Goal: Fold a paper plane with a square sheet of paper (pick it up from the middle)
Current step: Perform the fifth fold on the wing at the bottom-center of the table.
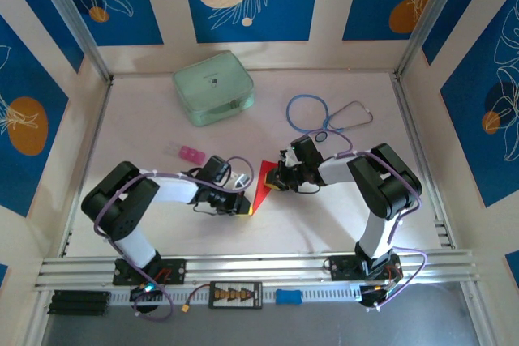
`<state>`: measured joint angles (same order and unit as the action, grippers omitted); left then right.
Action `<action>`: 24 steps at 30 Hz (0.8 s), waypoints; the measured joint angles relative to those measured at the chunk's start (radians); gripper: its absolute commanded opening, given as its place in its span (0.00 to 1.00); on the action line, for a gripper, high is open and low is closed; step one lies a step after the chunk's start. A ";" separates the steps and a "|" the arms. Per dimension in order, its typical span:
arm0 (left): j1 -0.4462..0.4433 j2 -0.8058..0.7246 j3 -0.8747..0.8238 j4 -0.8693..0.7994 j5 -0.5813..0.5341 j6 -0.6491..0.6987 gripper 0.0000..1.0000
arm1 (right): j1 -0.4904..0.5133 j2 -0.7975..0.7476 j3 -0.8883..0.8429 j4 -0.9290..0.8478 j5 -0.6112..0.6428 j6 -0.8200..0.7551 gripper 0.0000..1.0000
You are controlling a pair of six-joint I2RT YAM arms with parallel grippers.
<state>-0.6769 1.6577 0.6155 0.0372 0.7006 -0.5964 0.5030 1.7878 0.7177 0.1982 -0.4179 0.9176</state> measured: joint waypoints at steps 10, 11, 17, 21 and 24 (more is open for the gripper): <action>-0.024 -0.061 -0.042 -0.048 -0.022 -0.025 0.03 | 0.006 -0.005 -0.002 0.003 0.019 0.008 0.12; -0.028 -0.079 -0.050 -0.066 -0.031 -0.030 0.03 | 0.006 -0.005 -0.003 0.005 0.019 0.008 0.12; -0.035 -0.225 -0.035 -0.171 -0.098 -0.046 0.00 | 0.006 -0.006 -0.007 0.017 0.024 0.011 0.12; -0.035 -0.212 0.058 -0.141 -0.103 -0.058 0.00 | 0.006 -0.010 -0.009 0.020 0.035 0.015 0.12; -0.035 -0.130 0.137 -0.077 -0.089 -0.069 0.00 | 0.006 -0.010 -0.011 0.023 0.037 0.018 0.12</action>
<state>-0.7120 1.5280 0.7521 -0.0402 0.6121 -0.6651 0.5087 1.7775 0.7067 0.2211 -0.3809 0.9360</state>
